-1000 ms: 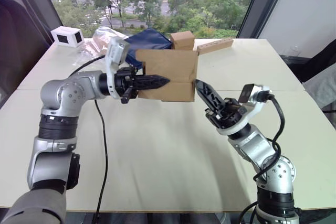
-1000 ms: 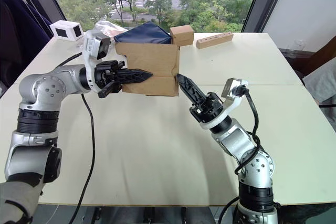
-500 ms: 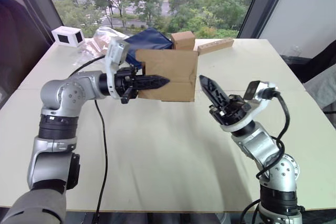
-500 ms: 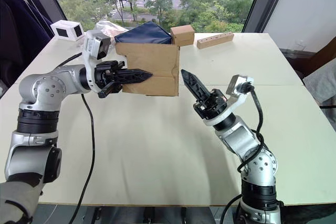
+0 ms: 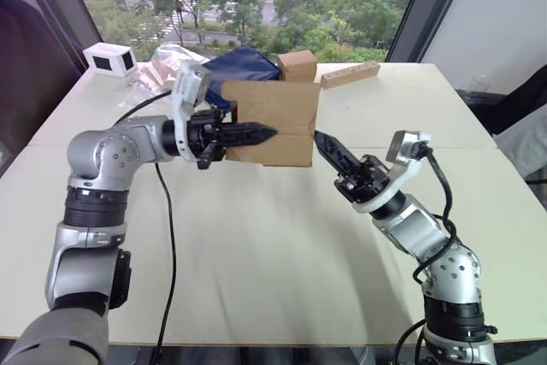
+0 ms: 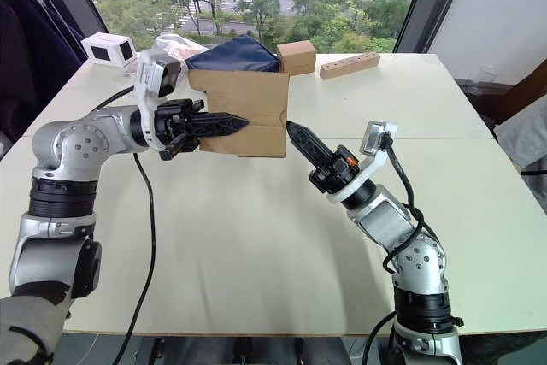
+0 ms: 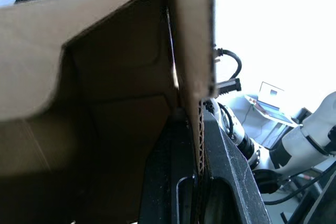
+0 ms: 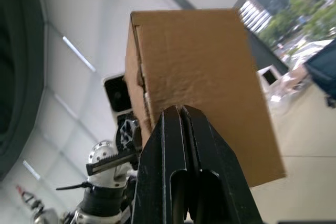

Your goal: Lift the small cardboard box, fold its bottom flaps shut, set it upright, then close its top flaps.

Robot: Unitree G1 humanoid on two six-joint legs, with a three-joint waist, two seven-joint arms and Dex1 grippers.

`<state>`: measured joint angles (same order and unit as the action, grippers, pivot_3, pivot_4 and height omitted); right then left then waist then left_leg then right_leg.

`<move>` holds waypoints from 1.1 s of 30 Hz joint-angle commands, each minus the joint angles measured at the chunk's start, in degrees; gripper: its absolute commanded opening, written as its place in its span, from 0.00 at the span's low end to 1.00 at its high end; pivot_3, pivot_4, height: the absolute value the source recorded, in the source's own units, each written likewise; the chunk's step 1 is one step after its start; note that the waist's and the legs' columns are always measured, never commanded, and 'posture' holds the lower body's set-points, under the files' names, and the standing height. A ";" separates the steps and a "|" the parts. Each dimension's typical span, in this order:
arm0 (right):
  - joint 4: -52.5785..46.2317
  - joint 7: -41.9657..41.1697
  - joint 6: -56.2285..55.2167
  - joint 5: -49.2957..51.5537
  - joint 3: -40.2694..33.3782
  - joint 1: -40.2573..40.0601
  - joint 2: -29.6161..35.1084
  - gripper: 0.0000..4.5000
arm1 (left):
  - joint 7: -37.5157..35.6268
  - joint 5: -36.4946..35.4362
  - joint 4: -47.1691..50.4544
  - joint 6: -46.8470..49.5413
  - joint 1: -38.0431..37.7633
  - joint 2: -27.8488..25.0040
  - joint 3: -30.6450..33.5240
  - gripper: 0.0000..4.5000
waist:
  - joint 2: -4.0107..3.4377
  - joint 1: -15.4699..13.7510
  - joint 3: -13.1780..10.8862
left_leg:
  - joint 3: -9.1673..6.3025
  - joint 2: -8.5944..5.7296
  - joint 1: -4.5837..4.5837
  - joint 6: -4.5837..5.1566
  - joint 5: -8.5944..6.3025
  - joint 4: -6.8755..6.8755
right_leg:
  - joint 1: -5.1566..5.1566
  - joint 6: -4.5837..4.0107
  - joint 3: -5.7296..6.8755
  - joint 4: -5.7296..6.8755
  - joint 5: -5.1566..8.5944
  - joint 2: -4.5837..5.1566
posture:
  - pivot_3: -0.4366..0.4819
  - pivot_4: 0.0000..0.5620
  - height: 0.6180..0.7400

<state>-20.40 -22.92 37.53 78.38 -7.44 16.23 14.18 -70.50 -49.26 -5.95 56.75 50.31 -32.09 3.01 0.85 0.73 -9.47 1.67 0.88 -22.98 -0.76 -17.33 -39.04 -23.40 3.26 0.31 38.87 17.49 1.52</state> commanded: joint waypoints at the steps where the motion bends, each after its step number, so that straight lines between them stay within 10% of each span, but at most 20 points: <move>1: -4.18 -0.93 1.02 -1.24 3.10 0.77 -0.55 0.00 | -0.28 0.69 2.63 -1.58 -0.27 0.14 -0.88 0.00 | 0.00 0.03 0.00 | 0.00 0.00 -0.01 0.00 0.00 0.00 | 0.00 0.00 0.00 0.00 0.00 0.00 | 0.48 0.27 1.00; 16: -9.45 -0.60 2.28 -2.02 -5.30 -5.24 10.33 0.00 | -0.85 6.85 4.44 -4.47 0.98 -4.83 -3.59 0.00 | 0.00 -0.06 0.00 | 0.00 -0.01 -0.02 0.00 0.00 0.00 | 0.00 0.00 0.00 -0.03 0.00 0.01 | 0.48 0.27 1.00; 28: -16.75 -11.90 7.13 -18.12 -7.94 -15.33 39.07 0.00 | -21.78 35.94 -2.32 -21.25 20.37 -13.33 -40.07 0.00 | -0.10 -0.34 -0.04 | -0.02 -0.06 -0.15 0.04 -0.02 -0.02 | 0.04 0.00 0.00 -0.31 0.02 -0.15 | 0.48 0.27 1.00; 33: -20.62 -11.39 5.90 -25.38 -4.70 -17.40 40.57 0.00 | -22.00 40.75 -1.94 -26.69 25.68 -12.79 -52.52 0.00 | -0.09 -0.11 -0.05 | -0.07 -0.02 -0.31 0.13 -0.07 -0.06 | -0.01 0.01 -0.03 -0.48 0.01 -0.21 | 0.48 0.27 1.00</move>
<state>-38.32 -34.45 44.61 54.64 -12.02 -1.12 54.82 -92.18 -10.11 -8.83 31.70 73.60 -44.53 -47.22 0.76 0.61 -9.51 1.60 0.86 -23.31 -0.64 -17.40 -39.11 -23.43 3.27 0.27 38.40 17.51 1.32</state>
